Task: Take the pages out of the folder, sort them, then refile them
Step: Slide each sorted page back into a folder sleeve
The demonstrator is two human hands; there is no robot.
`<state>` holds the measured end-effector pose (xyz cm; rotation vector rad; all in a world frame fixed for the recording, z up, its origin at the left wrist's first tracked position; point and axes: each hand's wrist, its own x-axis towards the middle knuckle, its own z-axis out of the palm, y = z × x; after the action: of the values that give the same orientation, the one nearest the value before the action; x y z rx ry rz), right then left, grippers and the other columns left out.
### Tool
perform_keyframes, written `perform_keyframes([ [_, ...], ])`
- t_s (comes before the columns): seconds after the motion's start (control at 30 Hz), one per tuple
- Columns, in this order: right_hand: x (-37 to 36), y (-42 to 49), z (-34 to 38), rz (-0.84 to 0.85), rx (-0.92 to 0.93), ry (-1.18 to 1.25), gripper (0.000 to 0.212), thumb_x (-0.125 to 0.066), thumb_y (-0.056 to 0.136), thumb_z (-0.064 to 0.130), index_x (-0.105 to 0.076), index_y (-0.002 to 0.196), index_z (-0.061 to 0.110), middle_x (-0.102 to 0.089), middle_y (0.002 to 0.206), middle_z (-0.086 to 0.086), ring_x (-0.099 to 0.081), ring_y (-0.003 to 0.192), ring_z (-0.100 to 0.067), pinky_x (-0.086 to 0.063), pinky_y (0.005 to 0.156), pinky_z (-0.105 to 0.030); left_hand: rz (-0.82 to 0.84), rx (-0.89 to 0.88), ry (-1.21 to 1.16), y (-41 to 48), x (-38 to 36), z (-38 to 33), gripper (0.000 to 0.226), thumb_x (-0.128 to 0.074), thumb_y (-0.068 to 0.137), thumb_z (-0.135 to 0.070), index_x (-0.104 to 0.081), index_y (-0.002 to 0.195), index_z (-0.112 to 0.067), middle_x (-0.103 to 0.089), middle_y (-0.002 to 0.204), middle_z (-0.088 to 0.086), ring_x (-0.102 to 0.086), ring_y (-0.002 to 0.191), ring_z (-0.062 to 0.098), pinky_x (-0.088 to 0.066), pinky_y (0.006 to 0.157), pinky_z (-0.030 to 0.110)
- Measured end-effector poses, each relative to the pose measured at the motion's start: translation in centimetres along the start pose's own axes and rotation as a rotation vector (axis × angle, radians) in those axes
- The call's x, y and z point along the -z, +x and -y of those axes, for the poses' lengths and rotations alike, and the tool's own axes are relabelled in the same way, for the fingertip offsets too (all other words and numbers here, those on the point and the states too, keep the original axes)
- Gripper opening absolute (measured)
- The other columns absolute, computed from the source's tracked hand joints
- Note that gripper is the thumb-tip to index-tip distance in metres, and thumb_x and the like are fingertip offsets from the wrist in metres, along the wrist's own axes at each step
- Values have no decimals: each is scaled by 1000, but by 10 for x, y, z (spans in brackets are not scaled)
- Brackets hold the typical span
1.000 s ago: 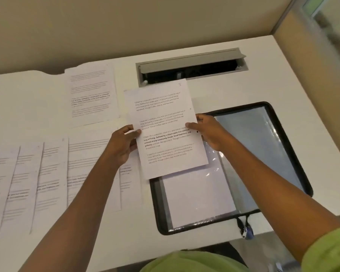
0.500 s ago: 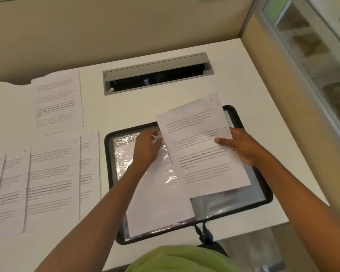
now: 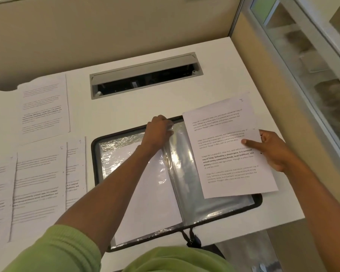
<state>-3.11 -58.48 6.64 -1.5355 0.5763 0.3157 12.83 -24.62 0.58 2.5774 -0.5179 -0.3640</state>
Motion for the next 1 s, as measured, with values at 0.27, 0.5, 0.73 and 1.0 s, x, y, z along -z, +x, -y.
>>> perform_keyframes([
  [0.27,11,8,7,-49,70,51,62,-91,71,33,-70,125,12,-74,122,-9,-72,109,-32,-60,90,-46,-80,9,-47,5,5,-7,16,-79,86,-18,-68,79,-26,-64,85,-9,-58,95,23,-37,86,38],
  [0.5,-6,14,47,-113,198,-53,31,-73,92,11,-70,122,12,-78,107,5,-76,99,-24,-64,77,-31,-248,-169,93,-1,-1,0,9,-75,93,-25,-84,96,-23,-78,92,-6,-55,94,23,-27,85,32],
  [0.73,-31,35,112,-153,447,-139,30,-73,94,15,-70,123,16,-77,112,5,-75,100,-18,-63,80,-32,-389,-160,107,-6,-12,2,5,-77,92,-21,-81,90,-20,-76,86,-6,-54,85,25,-32,82,35],
  [1.0,-72,76,170,-98,609,-220,29,-70,97,16,-69,124,7,-76,116,0,-75,101,-18,-62,86,-38,-362,-260,118,-5,-23,9,6,-72,96,-21,-74,90,-20,-74,89,-8,-56,88,23,-35,85,37],
])
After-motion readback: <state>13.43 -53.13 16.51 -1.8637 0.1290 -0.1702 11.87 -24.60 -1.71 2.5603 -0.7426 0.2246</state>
